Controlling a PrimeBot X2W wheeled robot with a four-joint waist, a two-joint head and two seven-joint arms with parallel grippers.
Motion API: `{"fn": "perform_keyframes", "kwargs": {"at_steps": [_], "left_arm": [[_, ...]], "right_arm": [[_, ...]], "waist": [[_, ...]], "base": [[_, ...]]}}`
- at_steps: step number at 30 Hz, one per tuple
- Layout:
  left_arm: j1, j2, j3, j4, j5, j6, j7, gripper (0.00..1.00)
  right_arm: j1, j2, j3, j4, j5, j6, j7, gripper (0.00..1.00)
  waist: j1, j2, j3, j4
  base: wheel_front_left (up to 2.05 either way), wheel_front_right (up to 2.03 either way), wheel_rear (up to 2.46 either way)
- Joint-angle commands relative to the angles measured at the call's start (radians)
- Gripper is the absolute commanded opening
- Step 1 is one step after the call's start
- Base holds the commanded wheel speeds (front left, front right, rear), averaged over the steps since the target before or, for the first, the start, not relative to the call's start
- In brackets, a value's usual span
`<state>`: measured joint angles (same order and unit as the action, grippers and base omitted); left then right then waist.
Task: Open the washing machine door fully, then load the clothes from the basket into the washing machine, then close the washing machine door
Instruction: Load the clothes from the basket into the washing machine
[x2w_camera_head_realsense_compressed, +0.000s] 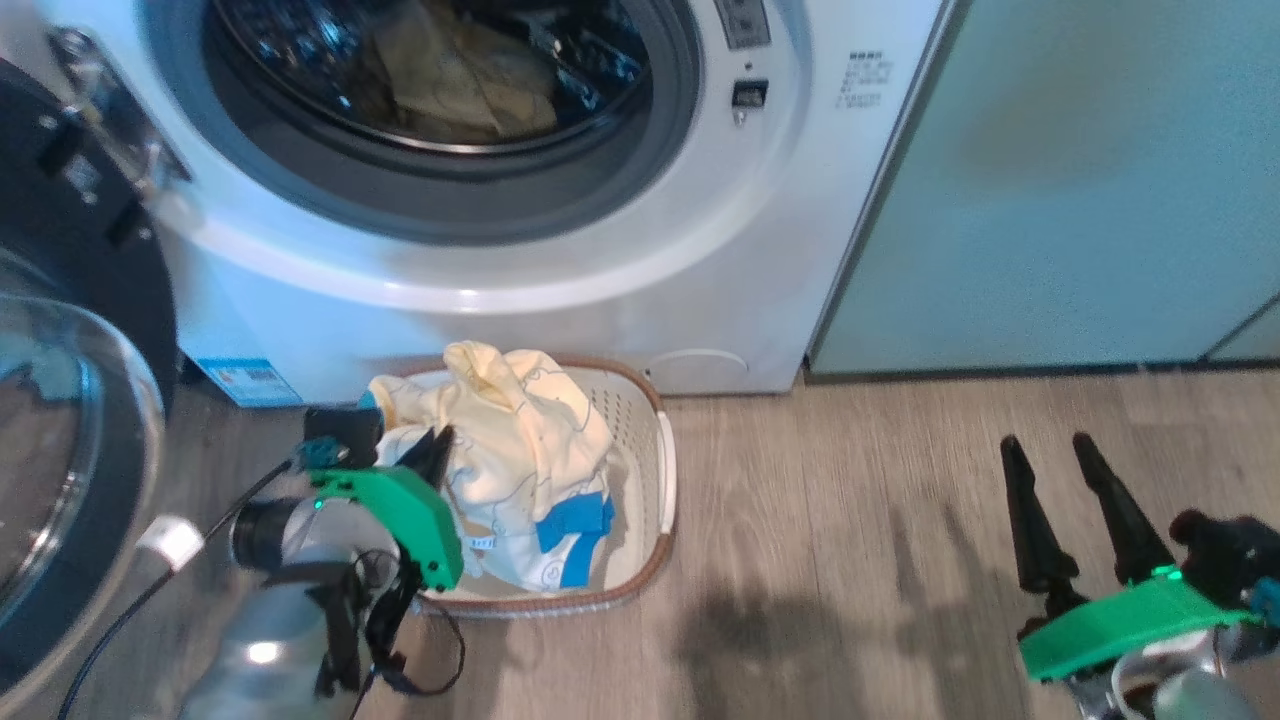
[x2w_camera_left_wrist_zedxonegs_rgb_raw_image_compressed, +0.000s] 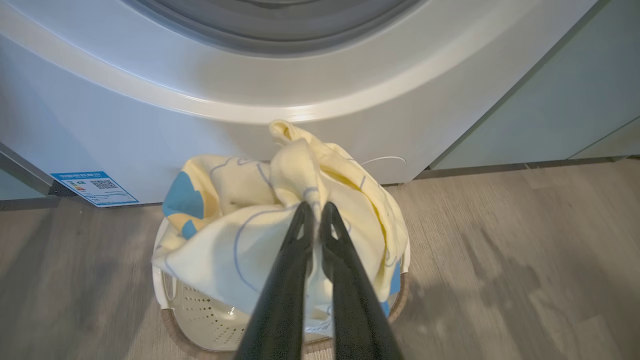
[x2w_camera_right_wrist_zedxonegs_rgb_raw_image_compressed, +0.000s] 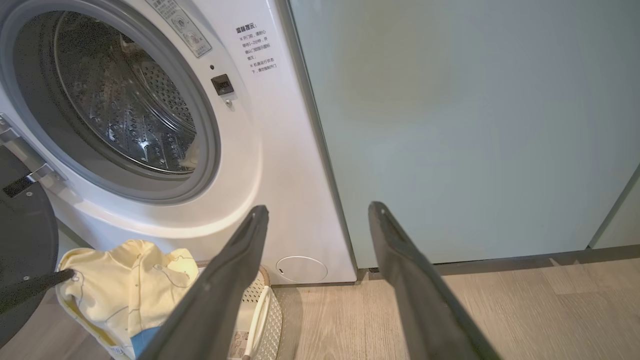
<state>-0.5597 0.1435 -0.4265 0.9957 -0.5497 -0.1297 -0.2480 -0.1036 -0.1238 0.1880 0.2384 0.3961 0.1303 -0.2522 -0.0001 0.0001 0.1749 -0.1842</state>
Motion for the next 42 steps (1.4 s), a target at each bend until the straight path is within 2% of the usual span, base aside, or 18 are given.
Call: {"fn": "perform_keyframes", "kwargs": {"at_steps": [1,13,25,42], "left_arm": [[-0.010,0.041,0.038,-0.029,-0.001,-0.001,-0.013,0.00],[0.206,0.083,0.208,-0.317,0.043,0.034,-0.014,0.00],[0.347,0.084,0.307,-0.551,0.088,0.037,-0.014,0.00],[0.410,0.097,0.406,-0.613,0.088,0.043,-0.014,0.00]], "right_arm": [[-0.005,-0.021,0.011,-0.026,0.003,0.000,-0.010,1.00],[0.074,-0.029,-0.002,-0.030,0.004,0.000,-0.010,1.00],[0.095,-0.027,-0.010,-0.038,0.004,0.000,-0.010,1.00],[0.107,-0.022,-0.024,-0.047,0.002,0.000,-0.010,1.00]], "waist": [[0.0001,-0.0001,-0.038,0.018],[0.0001,-0.0001,-0.153,0.048],[0.0001,-0.0001,-0.193,0.058],[0.0001,-0.0001,-0.205,0.055]], "base": [[0.00,0.00,0.00],[0.00,0.00,0.00],[0.00,0.00,0.00],[0.00,0.00,0.00]]}}
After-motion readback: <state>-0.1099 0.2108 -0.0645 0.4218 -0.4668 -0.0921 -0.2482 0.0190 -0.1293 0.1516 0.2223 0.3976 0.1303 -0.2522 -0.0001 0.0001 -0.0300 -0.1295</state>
